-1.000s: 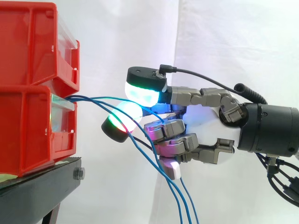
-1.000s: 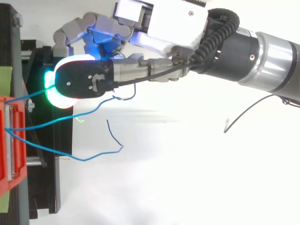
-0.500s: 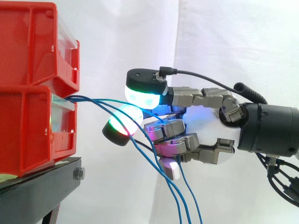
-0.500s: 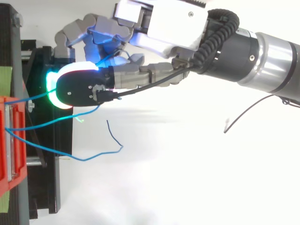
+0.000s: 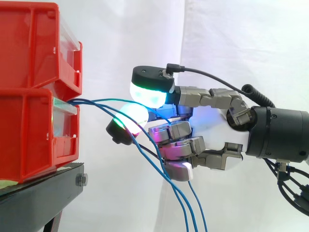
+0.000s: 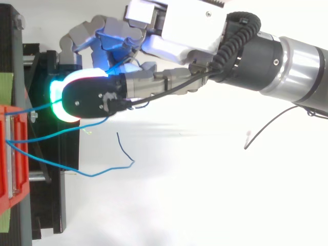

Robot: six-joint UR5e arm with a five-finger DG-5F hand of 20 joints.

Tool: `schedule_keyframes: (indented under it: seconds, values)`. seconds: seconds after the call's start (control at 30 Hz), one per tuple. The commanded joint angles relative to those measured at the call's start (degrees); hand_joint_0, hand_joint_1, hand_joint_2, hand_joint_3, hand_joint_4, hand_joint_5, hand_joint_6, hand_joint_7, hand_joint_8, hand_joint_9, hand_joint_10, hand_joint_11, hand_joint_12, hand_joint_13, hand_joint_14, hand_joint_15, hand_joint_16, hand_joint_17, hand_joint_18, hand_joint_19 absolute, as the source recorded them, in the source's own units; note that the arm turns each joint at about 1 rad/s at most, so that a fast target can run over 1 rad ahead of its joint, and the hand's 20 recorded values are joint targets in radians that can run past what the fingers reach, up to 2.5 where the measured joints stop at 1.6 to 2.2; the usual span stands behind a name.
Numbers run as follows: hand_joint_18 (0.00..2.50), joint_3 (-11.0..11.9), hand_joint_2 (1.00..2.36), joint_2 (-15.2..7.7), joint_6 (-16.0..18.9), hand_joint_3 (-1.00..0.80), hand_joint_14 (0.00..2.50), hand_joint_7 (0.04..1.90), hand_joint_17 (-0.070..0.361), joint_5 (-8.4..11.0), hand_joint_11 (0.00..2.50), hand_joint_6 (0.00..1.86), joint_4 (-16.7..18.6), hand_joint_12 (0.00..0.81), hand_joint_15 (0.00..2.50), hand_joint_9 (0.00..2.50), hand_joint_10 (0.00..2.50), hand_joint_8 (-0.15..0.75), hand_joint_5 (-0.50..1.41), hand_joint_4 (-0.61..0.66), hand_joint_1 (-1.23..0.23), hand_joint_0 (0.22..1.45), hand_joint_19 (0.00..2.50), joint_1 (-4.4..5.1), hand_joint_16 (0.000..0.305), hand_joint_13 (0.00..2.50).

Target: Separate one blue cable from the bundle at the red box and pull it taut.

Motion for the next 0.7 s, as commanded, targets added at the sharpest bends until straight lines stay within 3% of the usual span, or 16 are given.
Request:
schedule_keyframes:
  seconds: [0.0,0.47,0.67]
  values:
    - [1.2,-0.07,1.02,0.0,0.97,-0.21,2.5,1.08,0.108,0.03,2.22,0.88,0.0,0.451,1.79,0.37,2.5,0.296,-0.18,0.04,-0.73,0.6,1.12,0.12,0.048,0.84]
    - [1.23,0.02,1.02,0.0,0.79,-0.26,2.5,1.09,0.108,0.03,2.2,0.88,0.17,0.462,1.81,0.4,2.5,0.288,-0.18,0.05,-0.7,0.62,1.13,0.21,0.048,0.86]
    - [1.25,-0.07,1.03,0.0,0.79,-0.05,2.5,1.18,0.107,0.03,2.23,0.91,0.17,0.451,1.82,0.45,2.5,0.272,-0.16,-0.07,-0.75,0.61,1.16,0.3,0.048,0.88]
